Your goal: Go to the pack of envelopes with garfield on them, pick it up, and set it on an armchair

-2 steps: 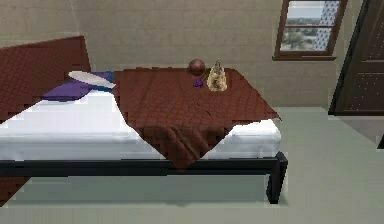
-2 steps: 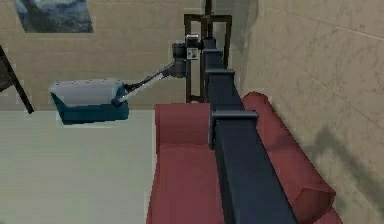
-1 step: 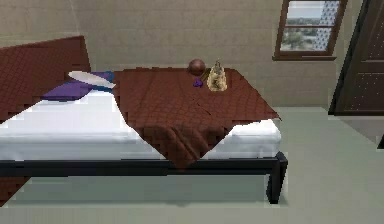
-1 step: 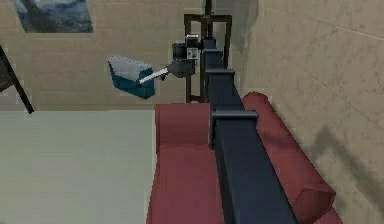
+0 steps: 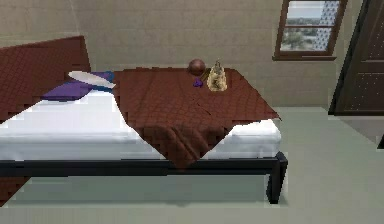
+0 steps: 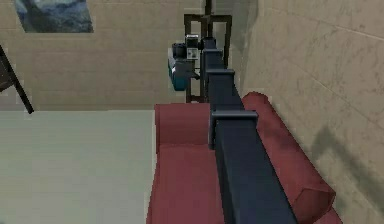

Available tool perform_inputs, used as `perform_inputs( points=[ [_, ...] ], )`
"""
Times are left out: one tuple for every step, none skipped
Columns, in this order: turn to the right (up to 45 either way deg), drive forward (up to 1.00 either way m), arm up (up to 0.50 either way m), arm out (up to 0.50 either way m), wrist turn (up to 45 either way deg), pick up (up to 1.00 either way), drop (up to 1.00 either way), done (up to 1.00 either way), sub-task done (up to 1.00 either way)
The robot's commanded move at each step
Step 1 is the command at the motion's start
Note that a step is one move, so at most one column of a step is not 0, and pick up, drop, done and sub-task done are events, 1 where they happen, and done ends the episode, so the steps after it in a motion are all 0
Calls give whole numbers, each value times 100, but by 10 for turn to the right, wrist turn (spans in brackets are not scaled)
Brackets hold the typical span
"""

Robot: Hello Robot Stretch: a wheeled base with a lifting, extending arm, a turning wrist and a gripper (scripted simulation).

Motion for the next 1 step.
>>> perform_inputs(
  points=[
    [0,0,-38,0,0,0,0,0,0]
  ],
)
